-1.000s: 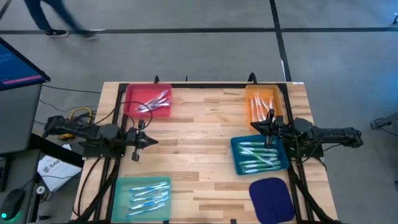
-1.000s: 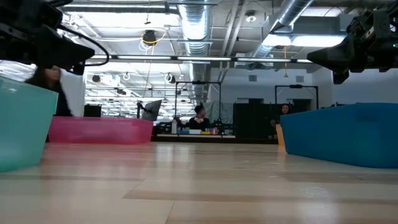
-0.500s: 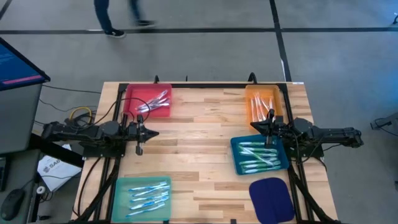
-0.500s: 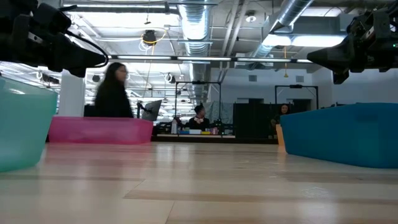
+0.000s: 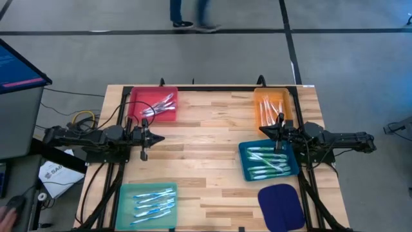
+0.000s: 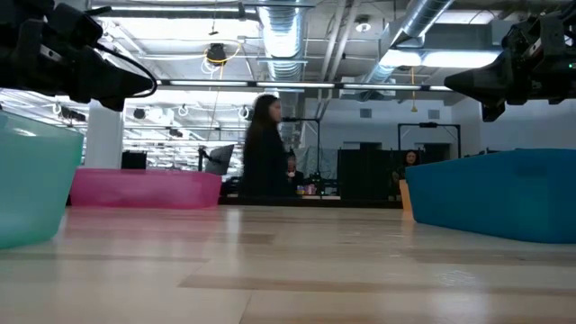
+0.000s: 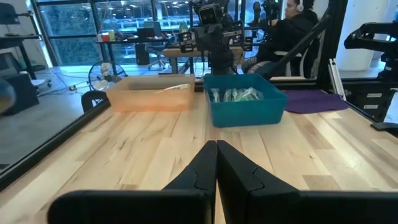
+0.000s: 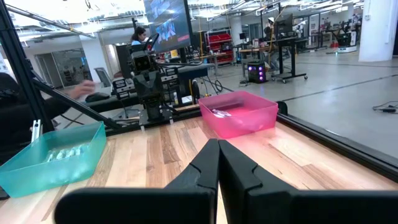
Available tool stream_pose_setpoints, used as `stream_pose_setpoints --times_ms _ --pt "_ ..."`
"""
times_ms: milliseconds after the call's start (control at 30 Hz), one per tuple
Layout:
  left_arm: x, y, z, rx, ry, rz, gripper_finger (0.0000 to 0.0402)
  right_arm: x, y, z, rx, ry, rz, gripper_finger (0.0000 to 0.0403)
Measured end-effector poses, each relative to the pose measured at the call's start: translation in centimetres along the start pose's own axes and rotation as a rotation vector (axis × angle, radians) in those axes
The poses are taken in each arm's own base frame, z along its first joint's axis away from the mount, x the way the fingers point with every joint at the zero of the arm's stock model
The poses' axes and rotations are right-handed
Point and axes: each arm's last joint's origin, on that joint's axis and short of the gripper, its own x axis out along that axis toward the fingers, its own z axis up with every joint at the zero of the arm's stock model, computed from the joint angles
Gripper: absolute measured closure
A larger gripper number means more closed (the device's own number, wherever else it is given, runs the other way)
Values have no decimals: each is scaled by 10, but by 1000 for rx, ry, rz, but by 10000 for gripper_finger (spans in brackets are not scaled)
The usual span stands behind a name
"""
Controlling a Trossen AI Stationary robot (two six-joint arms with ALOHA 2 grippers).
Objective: Pick & Place Toothbrushes
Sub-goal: Return to Home Position
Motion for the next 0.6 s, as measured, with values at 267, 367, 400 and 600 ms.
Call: stream_pose_setpoints --times_ms 267,367,400,600 --pt "0 0 1 -1 -5 1 398 0 0 0 0 0 0 403" --pt "0 0 1 -1 -7 1 398 0 0 0 0 0 0 403" --pt "0 0 1 -1 -7 1 398 0 0 0 0 0 0 403" --pt "0 0 1 -2 -13 1 398 0 0 0 0 0 0 403"
